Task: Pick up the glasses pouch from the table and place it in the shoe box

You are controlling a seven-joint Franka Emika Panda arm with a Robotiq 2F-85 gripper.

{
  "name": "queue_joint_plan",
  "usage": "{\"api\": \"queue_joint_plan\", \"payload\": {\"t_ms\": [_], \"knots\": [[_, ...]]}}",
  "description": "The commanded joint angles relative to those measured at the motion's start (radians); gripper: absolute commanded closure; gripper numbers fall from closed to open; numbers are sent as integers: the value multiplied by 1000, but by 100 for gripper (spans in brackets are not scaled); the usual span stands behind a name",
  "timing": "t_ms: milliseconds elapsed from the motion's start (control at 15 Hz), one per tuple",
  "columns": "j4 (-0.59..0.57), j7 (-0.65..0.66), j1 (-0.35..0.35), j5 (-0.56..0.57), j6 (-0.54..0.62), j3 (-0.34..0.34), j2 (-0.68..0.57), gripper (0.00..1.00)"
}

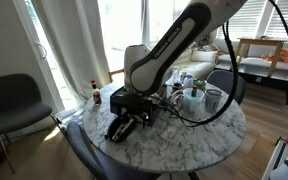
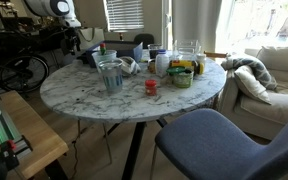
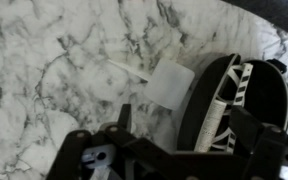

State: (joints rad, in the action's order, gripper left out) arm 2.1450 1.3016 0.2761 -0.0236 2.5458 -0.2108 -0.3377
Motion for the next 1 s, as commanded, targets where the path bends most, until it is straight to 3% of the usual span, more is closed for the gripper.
{"api": "queue_joint_plan", "payload": {"t_ms": [0, 333, 933], "knots": [[-51, 60, 64, 32, 40, 64, -73, 0], [-87, 80, 101, 45, 54, 114, -119, 0], [-110, 87, 126, 51, 69, 150, -146, 72]]}}
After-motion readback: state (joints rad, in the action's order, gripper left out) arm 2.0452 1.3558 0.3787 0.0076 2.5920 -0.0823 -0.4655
